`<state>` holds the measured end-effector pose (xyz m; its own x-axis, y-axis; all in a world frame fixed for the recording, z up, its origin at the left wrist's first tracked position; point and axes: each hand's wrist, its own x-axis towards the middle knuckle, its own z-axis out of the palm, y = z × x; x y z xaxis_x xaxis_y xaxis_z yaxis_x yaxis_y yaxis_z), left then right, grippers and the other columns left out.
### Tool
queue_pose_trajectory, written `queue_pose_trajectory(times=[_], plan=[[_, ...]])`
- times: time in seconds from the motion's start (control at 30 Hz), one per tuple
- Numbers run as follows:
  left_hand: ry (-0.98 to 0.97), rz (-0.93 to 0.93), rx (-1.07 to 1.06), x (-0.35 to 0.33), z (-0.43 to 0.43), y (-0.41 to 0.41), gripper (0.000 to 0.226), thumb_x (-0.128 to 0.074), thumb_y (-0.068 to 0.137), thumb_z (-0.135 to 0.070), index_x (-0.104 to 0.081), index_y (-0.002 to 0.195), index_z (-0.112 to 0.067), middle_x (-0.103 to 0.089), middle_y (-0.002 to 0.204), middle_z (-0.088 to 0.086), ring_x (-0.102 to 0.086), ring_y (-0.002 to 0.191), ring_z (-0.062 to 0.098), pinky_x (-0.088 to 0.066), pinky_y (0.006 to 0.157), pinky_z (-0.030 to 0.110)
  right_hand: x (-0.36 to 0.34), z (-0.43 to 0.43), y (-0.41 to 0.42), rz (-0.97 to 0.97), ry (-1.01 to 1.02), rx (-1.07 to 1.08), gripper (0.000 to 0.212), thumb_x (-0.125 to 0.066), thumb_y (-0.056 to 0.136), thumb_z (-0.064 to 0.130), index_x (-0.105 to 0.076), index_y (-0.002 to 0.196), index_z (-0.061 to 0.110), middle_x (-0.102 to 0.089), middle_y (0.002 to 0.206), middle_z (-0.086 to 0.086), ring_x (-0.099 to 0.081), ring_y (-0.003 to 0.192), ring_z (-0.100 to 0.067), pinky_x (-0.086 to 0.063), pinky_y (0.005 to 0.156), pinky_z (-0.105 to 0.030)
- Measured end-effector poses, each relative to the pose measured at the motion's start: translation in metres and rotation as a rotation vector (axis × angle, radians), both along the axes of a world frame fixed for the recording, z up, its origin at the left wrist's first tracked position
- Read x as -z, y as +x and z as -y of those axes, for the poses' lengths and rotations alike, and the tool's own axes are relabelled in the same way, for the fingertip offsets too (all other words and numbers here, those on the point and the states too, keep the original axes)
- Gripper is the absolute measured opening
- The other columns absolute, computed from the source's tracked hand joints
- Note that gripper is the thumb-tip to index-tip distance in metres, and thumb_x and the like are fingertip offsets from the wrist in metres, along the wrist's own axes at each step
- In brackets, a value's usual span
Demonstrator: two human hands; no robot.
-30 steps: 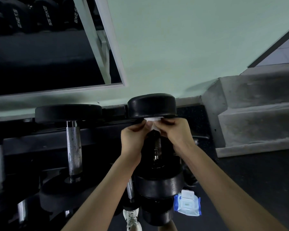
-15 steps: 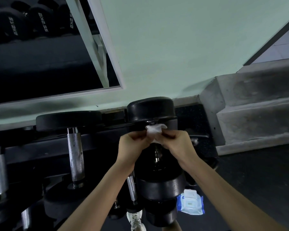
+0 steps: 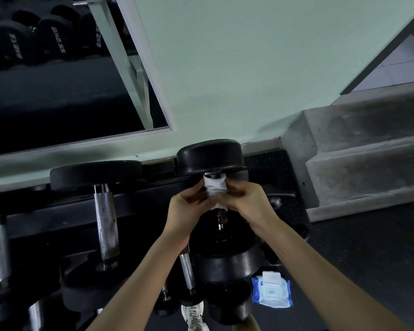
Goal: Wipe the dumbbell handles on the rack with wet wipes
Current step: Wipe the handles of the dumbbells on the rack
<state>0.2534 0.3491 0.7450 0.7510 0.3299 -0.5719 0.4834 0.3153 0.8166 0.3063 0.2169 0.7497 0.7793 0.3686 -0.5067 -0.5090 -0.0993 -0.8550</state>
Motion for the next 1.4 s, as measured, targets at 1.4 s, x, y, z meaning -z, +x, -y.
queue_pose_trajectory(times=[1.4], plan=[[0.124,0.04,0.287,-0.088,-0.163,-0.157,0.018,-0.071,0.08,-0.009,-0.071,0.096,-0.017,-0.072,0.093,0.003,-0.068,0.087,0.015,-0.053,0.078,0.024,-0.093,-0.143,-0.186,0.143,-0.321,0.213,0.024,-0.067,0.084,0.007,-0.064,0.107,0.009,-0.073,0.086,-0.007,-0.071,0.08,-0.016,-0.057,0.076,-0.03]])
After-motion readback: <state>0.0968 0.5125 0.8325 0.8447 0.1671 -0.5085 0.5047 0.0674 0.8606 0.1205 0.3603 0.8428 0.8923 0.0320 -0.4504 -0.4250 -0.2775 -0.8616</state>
